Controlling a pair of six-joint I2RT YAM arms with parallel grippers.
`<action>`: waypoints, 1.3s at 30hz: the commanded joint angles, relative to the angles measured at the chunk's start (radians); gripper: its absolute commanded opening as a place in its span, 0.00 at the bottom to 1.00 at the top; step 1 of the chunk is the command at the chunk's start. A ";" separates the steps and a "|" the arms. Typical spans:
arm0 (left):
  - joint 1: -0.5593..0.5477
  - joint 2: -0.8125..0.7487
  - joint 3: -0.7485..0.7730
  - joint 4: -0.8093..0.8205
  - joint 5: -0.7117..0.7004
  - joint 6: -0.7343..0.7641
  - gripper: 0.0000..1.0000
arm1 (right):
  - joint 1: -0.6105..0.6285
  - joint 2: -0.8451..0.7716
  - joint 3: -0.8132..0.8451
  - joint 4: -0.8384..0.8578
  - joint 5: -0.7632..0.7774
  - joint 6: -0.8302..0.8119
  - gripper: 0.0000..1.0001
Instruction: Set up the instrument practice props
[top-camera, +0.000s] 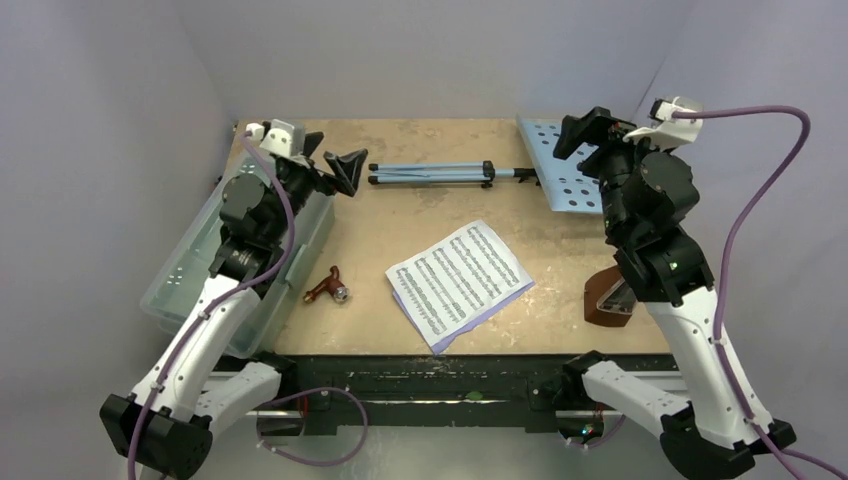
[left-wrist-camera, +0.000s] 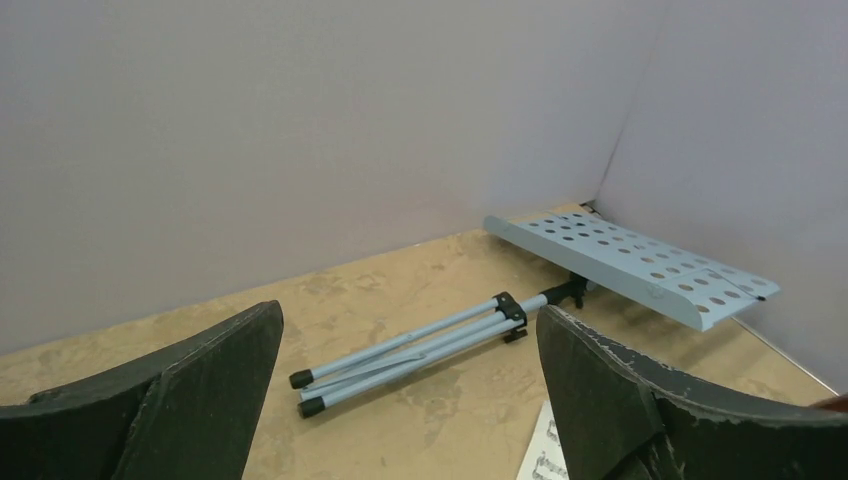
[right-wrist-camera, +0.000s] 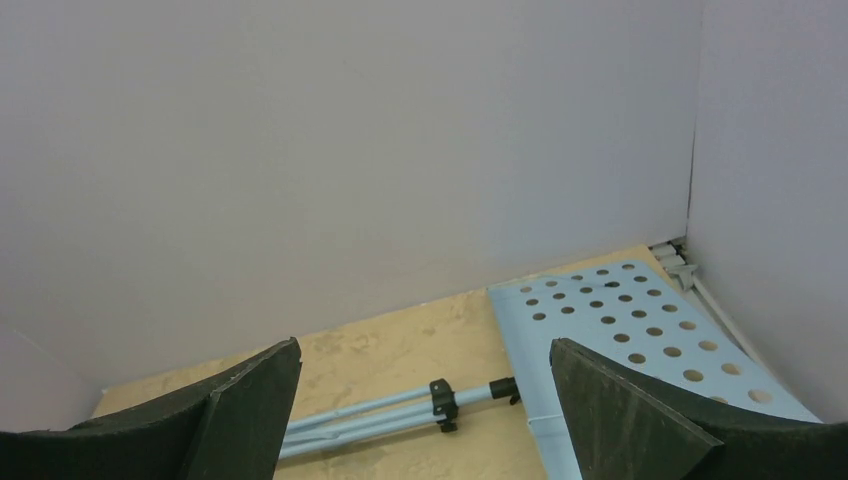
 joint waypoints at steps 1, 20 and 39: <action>0.004 0.042 0.028 0.068 0.133 -0.060 0.98 | -0.004 0.041 0.020 -0.020 -0.020 0.040 0.99; -0.005 0.164 0.029 0.104 0.223 -0.172 0.98 | 0.129 0.594 0.078 0.031 -0.523 0.447 0.99; -0.024 0.177 0.041 0.072 0.176 -0.201 0.97 | -0.157 0.357 -0.264 0.017 -0.527 0.309 0.99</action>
